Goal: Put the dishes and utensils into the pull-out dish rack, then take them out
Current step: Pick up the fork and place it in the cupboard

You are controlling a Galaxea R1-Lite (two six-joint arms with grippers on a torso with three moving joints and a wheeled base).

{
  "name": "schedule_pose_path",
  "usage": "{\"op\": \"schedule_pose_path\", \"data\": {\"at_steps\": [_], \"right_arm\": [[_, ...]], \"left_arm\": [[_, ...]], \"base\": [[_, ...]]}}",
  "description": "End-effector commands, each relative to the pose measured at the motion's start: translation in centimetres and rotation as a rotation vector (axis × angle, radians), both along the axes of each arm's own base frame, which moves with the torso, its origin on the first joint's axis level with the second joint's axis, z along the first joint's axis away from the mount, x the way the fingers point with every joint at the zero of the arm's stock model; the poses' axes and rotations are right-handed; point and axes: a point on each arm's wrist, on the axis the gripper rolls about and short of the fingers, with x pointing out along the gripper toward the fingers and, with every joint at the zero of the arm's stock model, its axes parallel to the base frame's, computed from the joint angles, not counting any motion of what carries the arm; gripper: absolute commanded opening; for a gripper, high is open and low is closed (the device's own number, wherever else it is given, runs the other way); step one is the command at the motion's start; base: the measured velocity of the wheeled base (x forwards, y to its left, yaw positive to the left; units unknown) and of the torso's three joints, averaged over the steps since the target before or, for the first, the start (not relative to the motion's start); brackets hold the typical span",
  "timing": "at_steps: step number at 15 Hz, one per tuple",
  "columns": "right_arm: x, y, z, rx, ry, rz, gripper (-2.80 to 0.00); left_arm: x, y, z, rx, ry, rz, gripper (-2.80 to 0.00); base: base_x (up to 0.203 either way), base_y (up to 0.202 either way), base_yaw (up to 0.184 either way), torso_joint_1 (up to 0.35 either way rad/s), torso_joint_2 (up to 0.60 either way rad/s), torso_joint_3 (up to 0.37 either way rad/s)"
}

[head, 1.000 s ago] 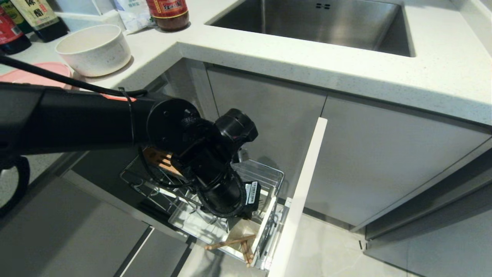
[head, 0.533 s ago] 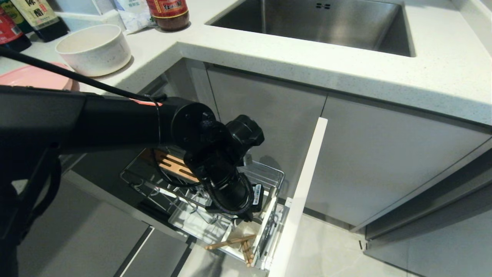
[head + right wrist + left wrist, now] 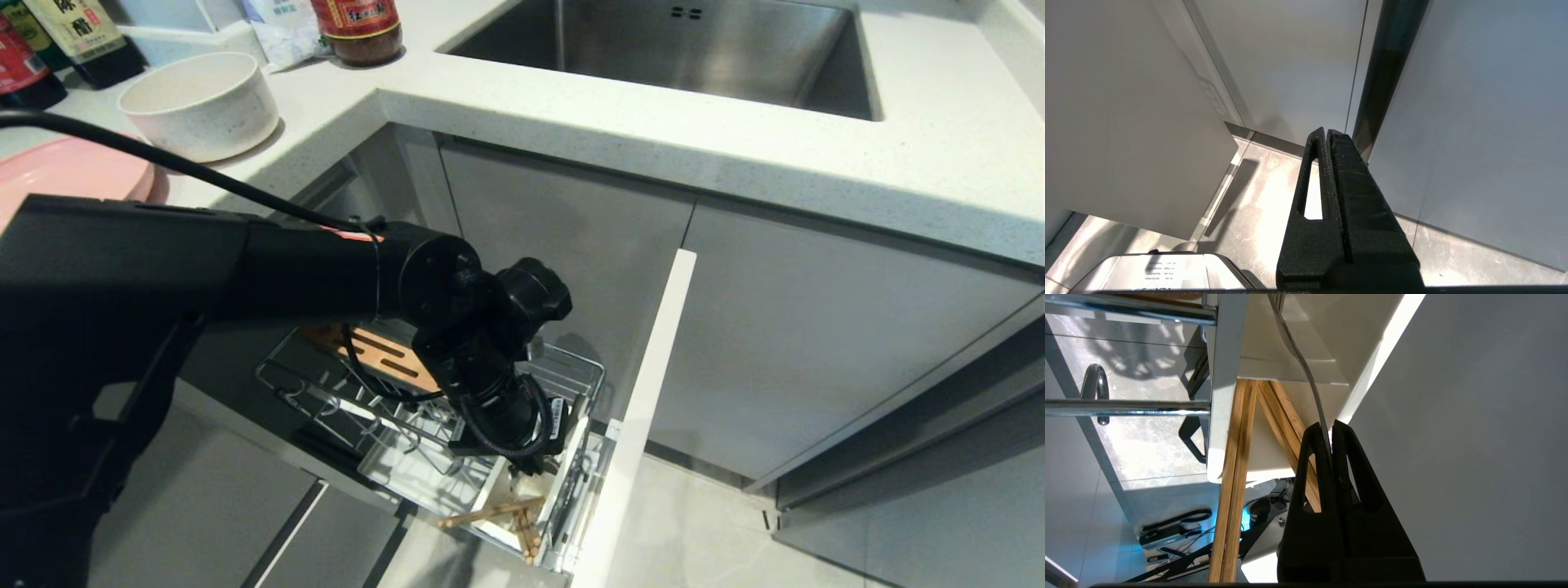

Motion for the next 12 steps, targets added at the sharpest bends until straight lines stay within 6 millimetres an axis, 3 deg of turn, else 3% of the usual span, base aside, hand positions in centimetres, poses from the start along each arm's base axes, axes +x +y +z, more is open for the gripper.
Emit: {"op": "schedule_pose_path", "data": {"at_steps": [1,6,7,12], "right_arm": [[0.00,0.00,0.00,0.000,0.000,0.000,-2.80],[0.00,0.00,0.00,0.000,0.000,0.000,-2.80],[0.00,0.00,0.00,0.001,0.000,0.000,-2.80],[0.00,0.00,0.00,0.000,0.000,0.000,-2.80]], "left_arm": [[0.18,-0.06,-0.34,0.006,0.010,0.005,-2.80],[0.21,-0.16,-0.61,0.013,0.014,0.002,-2.80],[0.20,-0.14,-0.56,0.013,0.012,0.002,0.00],[0.04,0.01,-0.09,0.005,0.003,0.004,0.00]], "base": [[0.000,0.000,0.000,0.000,0.00,0.000],[0.000,0.000,0.000,0.000,0.00,0.000],[0.000,0.000,0.000,0.000,0.00,0.000],[0.000,0.000,0.000,0.000,0.00,0.000]]}}
